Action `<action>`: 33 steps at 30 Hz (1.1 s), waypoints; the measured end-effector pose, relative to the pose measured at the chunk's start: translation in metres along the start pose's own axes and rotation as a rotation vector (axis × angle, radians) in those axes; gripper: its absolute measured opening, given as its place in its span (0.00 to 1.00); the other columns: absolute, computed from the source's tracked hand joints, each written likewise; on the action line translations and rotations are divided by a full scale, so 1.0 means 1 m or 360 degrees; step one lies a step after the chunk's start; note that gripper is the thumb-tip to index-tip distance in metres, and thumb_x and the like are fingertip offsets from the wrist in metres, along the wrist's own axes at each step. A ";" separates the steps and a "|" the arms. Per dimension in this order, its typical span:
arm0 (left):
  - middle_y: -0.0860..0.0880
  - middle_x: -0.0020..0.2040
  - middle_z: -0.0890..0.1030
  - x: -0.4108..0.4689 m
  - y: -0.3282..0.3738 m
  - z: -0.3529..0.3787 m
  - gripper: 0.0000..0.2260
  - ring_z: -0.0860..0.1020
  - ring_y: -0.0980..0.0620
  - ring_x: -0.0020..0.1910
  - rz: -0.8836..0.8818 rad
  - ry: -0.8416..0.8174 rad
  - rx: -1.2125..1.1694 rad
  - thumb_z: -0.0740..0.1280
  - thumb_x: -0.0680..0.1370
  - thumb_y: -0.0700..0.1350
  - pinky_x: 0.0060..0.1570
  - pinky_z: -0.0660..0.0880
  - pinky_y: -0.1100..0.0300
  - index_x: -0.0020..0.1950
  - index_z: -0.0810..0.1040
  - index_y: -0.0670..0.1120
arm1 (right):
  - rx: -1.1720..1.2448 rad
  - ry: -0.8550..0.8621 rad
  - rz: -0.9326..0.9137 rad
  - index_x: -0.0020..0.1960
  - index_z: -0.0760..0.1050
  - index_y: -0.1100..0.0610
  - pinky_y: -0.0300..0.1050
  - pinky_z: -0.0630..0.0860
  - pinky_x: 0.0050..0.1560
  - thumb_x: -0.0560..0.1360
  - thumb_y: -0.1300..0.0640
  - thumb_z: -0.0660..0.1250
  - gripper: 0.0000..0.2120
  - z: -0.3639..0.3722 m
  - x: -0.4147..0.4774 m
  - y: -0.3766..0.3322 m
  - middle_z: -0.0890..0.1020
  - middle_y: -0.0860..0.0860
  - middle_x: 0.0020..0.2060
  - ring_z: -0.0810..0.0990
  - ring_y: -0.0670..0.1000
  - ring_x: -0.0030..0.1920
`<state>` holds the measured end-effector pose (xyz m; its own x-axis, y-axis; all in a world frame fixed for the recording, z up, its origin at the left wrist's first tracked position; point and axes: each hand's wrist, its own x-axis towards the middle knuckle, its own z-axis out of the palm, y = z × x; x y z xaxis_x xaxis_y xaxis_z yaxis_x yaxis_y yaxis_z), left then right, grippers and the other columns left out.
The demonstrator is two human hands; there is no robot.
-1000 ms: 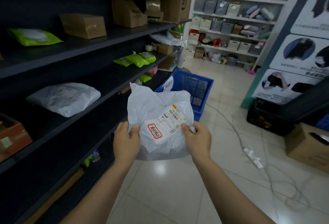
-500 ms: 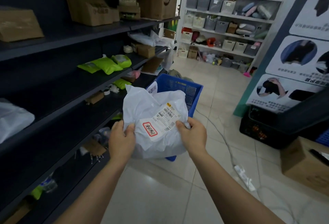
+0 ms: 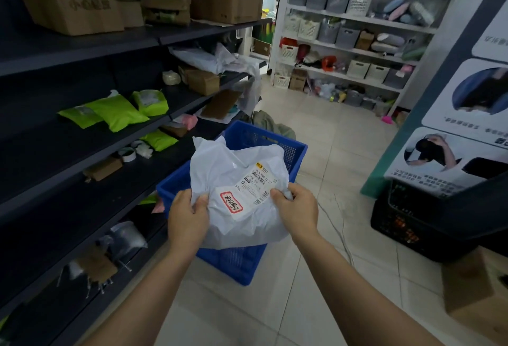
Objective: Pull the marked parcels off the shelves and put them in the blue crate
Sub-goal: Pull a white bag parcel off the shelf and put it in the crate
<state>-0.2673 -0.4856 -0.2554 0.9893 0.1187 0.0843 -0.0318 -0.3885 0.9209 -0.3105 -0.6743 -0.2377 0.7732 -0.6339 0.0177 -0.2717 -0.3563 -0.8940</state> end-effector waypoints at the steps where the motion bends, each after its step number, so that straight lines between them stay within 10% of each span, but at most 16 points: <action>1: 0.43 0.44 0.74 0.013 0.005 0.015 0.10 0.74 0.43 0.45 -0.0007 -0.0004 -0.0002 0.63 0.79 0.43 0.47 0.71 0.49 0.40 0.71 0.40 | 0.0003 -0.0011 0.0022 0.49 0.81 0.54 0.49 0.79 0.51 0.74 0.51 0.70 0.08 0.000 0.021 0.001 0.82 0.48 0.47 0.80 0.50 0.46; 33: 0.43 0.55 0.78 0.322 0.085 0.447 0.11 0.76 0.43 0.54 -0.0550 0.0255 -0.0012 0.62 0.80 0.45 0.58 0.74 0.48 0.56 0.78 0.41 | -0.0376 -0.0781 -0.0070 0.39 0.79 0.56 0.45 0.73 0.39 0.75 0.53 0.68 0.09 -0.020 0.599 0.056 0.81 0.50 0.36 0.77 0.50 0.38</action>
<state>0.1119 -0.8887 -0.3197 0.9072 0.3831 -0.1741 0.2983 -0.2936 0.9082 0.1257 -1.0873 -0.2688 0.9480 -0.2401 -0.2090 -0.3107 -0.5556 -0.7712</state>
